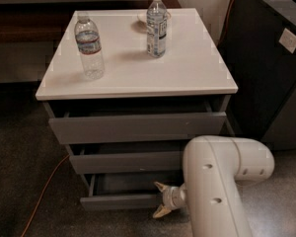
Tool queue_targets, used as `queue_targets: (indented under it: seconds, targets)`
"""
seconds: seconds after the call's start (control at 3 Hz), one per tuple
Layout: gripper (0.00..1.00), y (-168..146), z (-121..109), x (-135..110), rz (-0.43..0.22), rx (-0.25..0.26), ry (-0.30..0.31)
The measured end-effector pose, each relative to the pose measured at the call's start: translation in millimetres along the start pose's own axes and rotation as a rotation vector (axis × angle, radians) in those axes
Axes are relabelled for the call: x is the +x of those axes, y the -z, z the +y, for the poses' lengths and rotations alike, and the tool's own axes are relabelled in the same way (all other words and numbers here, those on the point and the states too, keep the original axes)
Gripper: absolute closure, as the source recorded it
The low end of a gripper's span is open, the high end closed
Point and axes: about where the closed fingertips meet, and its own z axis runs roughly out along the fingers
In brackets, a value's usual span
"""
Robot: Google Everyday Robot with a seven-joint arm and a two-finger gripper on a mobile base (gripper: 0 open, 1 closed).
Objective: Place water bottle into bottom drawer
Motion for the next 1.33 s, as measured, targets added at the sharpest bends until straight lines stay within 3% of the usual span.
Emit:
queue_targets:
  seconds: [0.33, 0.67, 1.33]
  targets:
    - [0.02, 39.1, 26.3, -54.9, -0.004, 0.017, 0.012]
    - [0.32, 59.3, 34.1, -81.5, -0.02, 0.033, 0.025]
    - [0.78, 63.5, 25.7, -78.6, -0.028, 0.064, -0.026]
